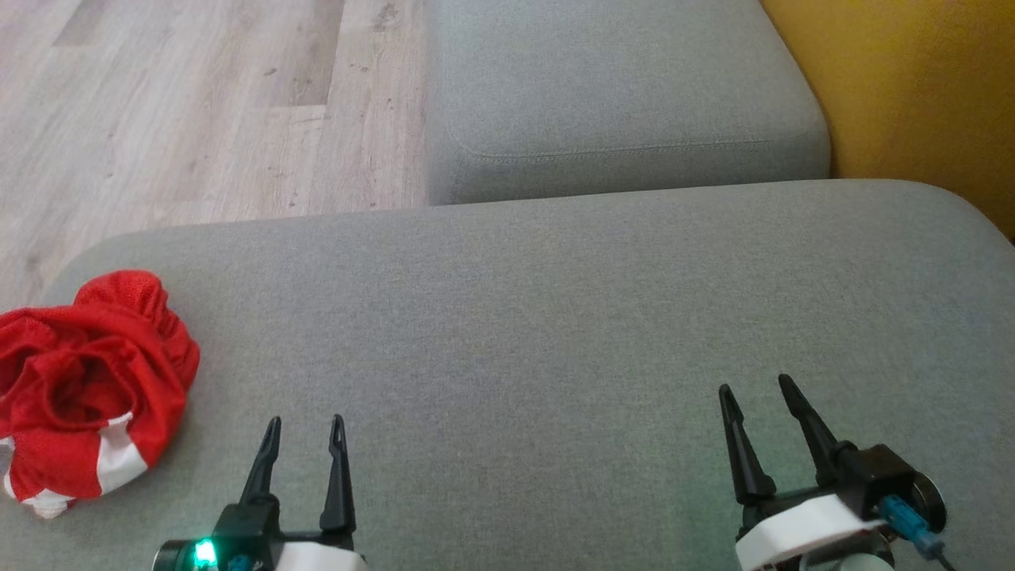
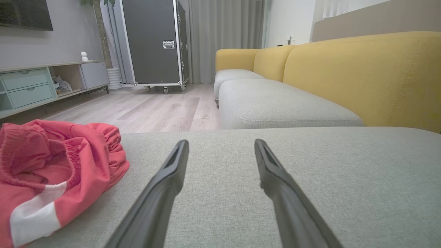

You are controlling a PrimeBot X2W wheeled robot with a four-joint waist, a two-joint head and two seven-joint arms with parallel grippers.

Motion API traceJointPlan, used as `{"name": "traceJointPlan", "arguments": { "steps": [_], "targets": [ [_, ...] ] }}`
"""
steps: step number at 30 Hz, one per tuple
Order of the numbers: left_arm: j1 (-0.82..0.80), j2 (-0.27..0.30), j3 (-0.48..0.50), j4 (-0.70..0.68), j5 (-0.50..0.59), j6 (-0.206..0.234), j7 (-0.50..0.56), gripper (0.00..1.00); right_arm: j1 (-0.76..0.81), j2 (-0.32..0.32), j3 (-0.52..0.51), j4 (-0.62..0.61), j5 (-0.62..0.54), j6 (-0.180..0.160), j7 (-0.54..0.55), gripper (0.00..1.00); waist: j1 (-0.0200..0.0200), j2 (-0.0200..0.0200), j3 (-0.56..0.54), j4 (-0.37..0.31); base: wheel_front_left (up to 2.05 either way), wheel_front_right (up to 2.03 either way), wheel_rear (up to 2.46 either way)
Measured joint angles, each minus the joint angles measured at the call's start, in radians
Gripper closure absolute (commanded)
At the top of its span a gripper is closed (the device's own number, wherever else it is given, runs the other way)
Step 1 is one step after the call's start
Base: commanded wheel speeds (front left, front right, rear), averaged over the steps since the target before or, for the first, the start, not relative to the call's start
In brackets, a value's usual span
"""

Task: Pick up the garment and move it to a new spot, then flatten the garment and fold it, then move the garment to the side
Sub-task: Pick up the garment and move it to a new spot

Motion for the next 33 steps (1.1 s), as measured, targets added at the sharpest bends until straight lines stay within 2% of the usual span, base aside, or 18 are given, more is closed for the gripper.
{"name": "traceJointPlan", "arguments": {
  "steps": [21, 27, 33],
  "targets": [
    [-0.004, 0.0, 0.0, 0.005, -0.002, 0.001, 0.0, 0.0, -0.001, 0.0, -0.014, 0.023, 0.0, 0.0, 0.0, 0.0, 0.0, 0.0, 0.013, 0.026, 0.0, 0.0, 0.0],
    [-0.005, 0.0, -0.001, 0.005, -0.001, 0.009, 0.0, 0.0, -0.002, 0.0, -0.01, 0.027, 0.002, 0.0, 0.0, 0.0, 0.0, 0.0, 0.014, 0.071, 0.0, 0.0, 0.0],
    [-0.006, 0.001, 0.004, 0.003, 0.009, 0.01, -0.001, 0.0, -0.003, 0.0, 0.003, 0.029, 0.009, 0.0, 0.0, 0.0, 0.0, 0.0, 0.019, 0.149, 0.0, 0.0, 0.0]
  ]
}}
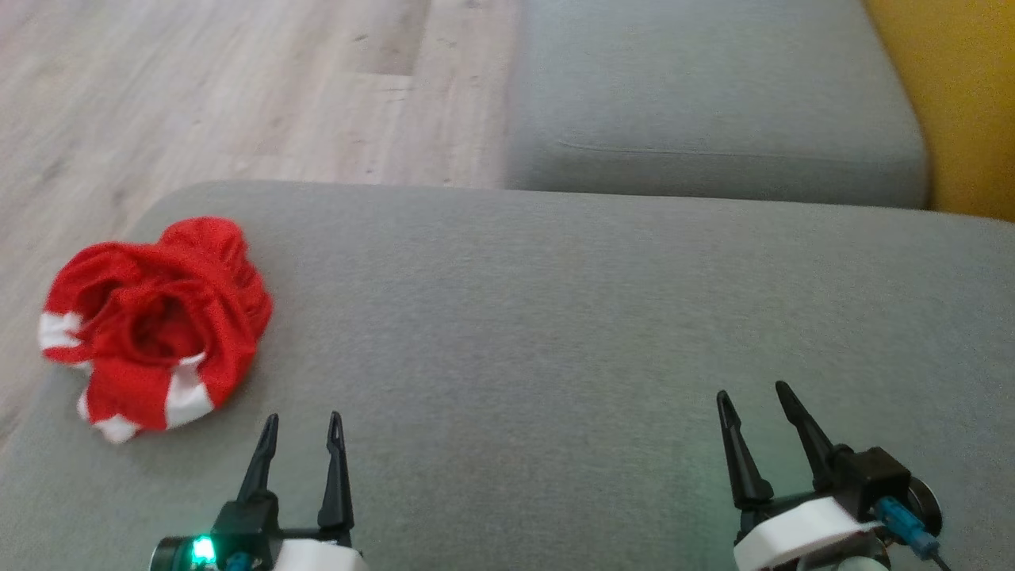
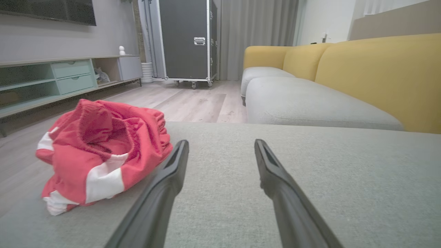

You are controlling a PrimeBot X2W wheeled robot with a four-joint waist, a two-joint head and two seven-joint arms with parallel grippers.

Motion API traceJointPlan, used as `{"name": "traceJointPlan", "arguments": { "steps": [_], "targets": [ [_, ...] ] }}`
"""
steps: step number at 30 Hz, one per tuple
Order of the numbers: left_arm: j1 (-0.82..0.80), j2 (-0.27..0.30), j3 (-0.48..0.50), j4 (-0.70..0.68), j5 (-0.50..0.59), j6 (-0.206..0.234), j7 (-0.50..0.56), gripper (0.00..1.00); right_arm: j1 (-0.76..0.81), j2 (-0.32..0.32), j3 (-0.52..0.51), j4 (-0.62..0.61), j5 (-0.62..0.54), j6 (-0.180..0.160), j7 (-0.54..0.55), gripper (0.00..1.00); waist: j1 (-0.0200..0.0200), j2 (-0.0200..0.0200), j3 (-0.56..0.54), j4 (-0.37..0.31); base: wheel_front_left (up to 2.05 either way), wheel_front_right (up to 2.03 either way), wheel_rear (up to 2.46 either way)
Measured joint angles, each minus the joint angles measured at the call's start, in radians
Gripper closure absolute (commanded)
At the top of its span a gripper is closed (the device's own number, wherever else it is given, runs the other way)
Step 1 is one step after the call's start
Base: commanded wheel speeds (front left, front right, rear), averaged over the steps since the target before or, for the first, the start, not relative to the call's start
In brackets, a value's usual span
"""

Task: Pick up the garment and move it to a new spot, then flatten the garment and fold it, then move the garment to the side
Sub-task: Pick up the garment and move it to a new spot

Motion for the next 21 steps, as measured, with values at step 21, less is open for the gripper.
{"name": "traceJointPlan", "arguments": {
  "steps": [21],
  "targets": [
    [0.0, 0.005, 0.065, -0.027, 0.034, -0.009, 0.0, 0.0, -0.016, 0.0, 0.034, 0.0, 0.017, 0.0, 0.0, 0.0, -0.0001, 0.0, 0.028, 0.276, 0.0, 0.0, 0.0]
  ]
}}
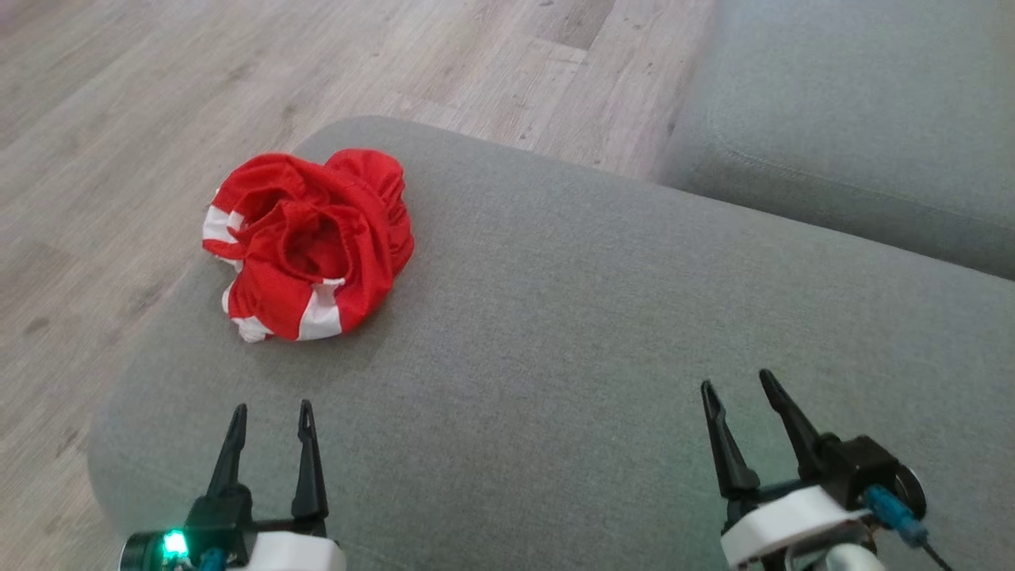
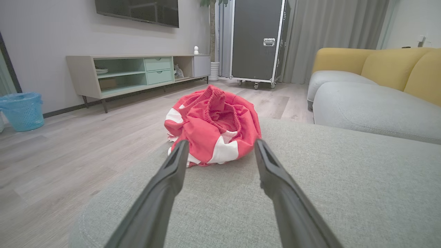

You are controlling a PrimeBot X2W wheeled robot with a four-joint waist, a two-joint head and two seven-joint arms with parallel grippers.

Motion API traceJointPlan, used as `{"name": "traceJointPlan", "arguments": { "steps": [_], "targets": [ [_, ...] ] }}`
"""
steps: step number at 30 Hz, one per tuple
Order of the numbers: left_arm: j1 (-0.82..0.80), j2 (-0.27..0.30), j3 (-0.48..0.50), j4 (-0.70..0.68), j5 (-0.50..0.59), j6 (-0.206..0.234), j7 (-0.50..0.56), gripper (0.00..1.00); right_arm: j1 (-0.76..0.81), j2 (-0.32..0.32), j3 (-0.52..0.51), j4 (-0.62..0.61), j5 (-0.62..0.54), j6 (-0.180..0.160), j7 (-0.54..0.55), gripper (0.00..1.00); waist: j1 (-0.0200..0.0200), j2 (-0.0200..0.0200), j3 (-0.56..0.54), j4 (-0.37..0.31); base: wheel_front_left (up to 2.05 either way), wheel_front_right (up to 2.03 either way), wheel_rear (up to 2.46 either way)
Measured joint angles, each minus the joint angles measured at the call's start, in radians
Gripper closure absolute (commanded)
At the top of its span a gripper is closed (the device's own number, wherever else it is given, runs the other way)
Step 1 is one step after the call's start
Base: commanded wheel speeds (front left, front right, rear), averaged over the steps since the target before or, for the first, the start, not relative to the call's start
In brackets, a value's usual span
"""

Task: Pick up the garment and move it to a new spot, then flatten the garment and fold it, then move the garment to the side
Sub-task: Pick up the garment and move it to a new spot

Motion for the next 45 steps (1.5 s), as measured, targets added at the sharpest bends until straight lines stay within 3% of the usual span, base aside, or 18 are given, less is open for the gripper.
{"name": "traceJointPlan", "arguments": {
  "steps": [15, 21, 26, 32, 38, 40, 45],
  "targets": [
    [-0.026, 0.004, 0.004, -0.057, 0.027, 0.017, 0.0, 0.0, -0.028, 0.0, 0.004, 0.005, -0.044, 0.0, 0.0, 0.0, 0.0001, 0.0, 0.042, 0.04, 0.0, 0.0, 0.0],
    [-0.192, 0.036, 0.024, -0.075, 0.036, -0.008, 0.0, 0.0, -0.026, -0.015, 0.0, -0.01, -0.091, 0.0, 0.0, 0.0, 0.0001, 0.0, 0.092, 0.061, 0.0, 0.0, 0.0],
    [-0.363, 0.064, 0.034, -0.047, 0.043, -0.028, -0.002, 0.0, -0.063, -0.094, 0.011, -0.024, -0.099, 0.0, 0.0, 0.0, 0.0005, 0.0, 0.18, 0.048, 0.0, 0.0, 0.0],
    [-0.612, 0.082, 0.035, 0.203, 0.045, -0.06, -0.004, 0.0, -0.16, -0.177, 0.033, -0.073, -0.107, 0.0, -0.001, 0.0, 0.0005, 0.0, 0.292, 0.019, 0.0, 0.0, 0.0],
    [-0.81, 0.093, 0.035, 0.51, 0.042, -0.06, 0.088, 0.0, -0.236, -0.227, 0.058, -0.118, -0.107, 0.0, -0.002, 0.0, 0.0005, -0.0001, 0.384, -0.026, 0.0, 0.0, 0.0],
    [-0.852, 0.1, 0.047, 0.649, 0.042, -0.033, 0.156, 0.0, -0.263, -0.236, 0.067, -0.139, -0.107, 0.0, -0.003, 0.0, 0.0003, 0.0, 0.415, -0.058, 0.0, 0.0, 0.0],
    [-0.865, 0.124, 0.061, 0.786, 0.042, 0.036, 0.171, 0.0, -0.276, -0.254, 0.067, -0.149, -0.107, 0.0, -0.003, 0.0, 0.0002, 0.0, 0.453, -0.108, 0.0, 0.0, 0.0]
  ]
}}
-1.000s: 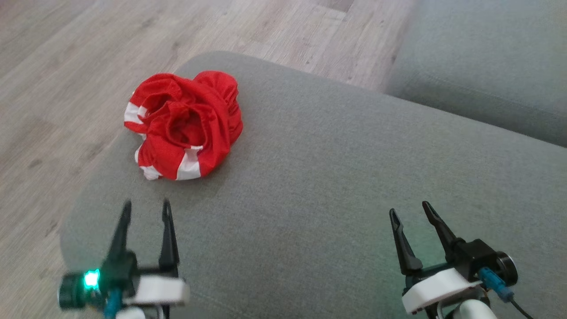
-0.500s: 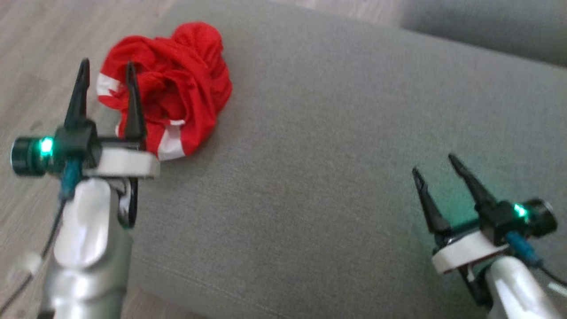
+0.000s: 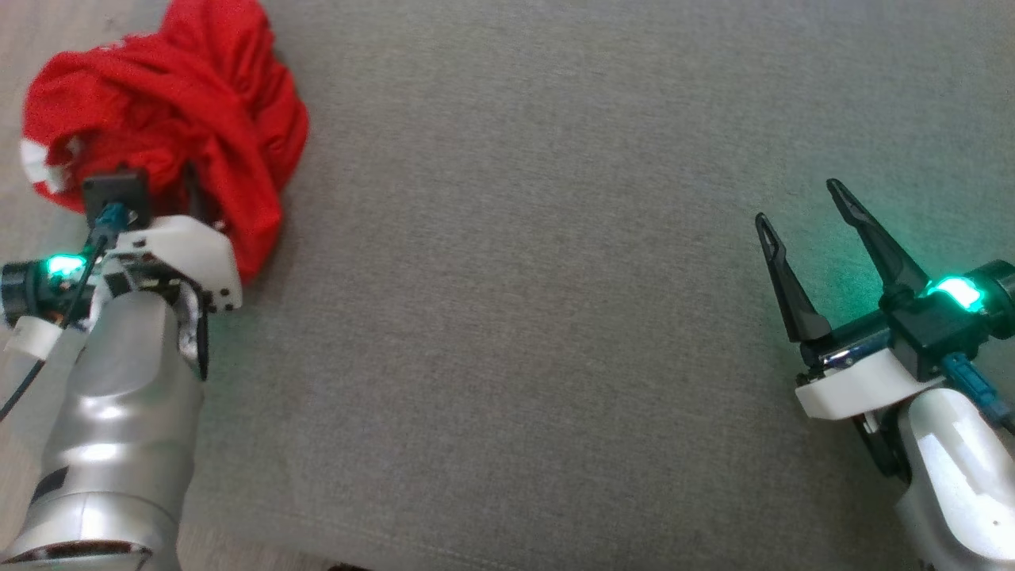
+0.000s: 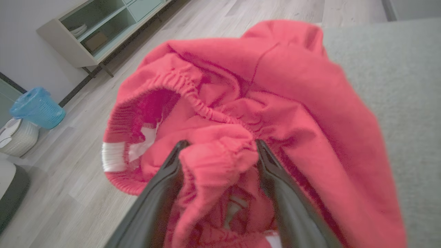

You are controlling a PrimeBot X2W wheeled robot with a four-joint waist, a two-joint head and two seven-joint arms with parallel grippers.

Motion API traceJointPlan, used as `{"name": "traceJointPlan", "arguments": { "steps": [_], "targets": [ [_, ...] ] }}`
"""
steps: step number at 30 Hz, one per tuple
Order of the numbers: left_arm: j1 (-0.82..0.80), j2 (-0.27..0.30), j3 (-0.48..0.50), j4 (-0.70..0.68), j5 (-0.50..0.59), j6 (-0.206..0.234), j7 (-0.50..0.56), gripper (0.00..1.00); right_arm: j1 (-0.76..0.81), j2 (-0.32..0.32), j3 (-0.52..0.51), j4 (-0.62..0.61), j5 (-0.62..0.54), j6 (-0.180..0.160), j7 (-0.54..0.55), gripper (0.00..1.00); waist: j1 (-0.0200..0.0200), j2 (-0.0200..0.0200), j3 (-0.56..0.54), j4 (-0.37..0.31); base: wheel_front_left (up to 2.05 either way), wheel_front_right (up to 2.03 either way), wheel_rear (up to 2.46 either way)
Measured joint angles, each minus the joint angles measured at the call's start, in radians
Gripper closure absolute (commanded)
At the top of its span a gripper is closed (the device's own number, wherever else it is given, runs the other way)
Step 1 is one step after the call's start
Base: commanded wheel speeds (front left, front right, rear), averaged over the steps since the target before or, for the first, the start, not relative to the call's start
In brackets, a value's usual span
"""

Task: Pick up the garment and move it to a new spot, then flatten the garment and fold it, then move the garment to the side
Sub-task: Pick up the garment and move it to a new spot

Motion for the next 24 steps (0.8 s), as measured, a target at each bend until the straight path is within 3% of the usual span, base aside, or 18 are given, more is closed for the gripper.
{"name": "traceJointPlan", "arguments": {
  "steps": [5, 7, 8, 16, 24],
  "targets": [
    [-0.026, 0.006, 0.004, 0.073, -0.009, -0.002, -0.032, 0.0, 0.002, -0.001, -0.012, -0.001, 0.0, 0.0, 0.0, 0.0, 0.0001, 0.0, 0.02, -0.026, 0.0, 0.0, 0.0],
    [-0.03, 0.006, 0.003, 0.084, -0.009, -0.011, -0.044, 0.89, 0.002, -0.001, -0.016, -0.001, 0.0, 0.0, 0.0, 0.0, 0.0001, 0.0, 0.02, -0.027, 0.0, 0.0, 0.0],
    [-0.034, 0.006, 0.003, 0.091, -0.013, -0.017, -0.059, 1.0, 0.002, -0.001, -0.02, -0.001, 0.0, 0.0, 0.0, 0.0, 0.0, 0.0, 0.019, -0.027, 0.0, 0.0, 0.0],
    [-0.062, 0.011, -0.008, 0.093, -0.018, -0.064, -0.152, 1.0, 0.003, 0.02, -0.022, 0.002, 0.0, 0.0, 0.0, 0.0, -0.0001, 0.0, -0.015, -0.024, 0.0, 0.0, 0.0],
    [-0.065, 0.047, -0.028, -0.099, -0.018, -0.086, -0.169, 1.0, 0.016, 0.087, -0.019, 0.017, 0.003, 0.0, 0.0, 0.0, -0.0002, 0.0, -0.109, -0.053, 0.0, 0.0, 0.0]
  ]
}}
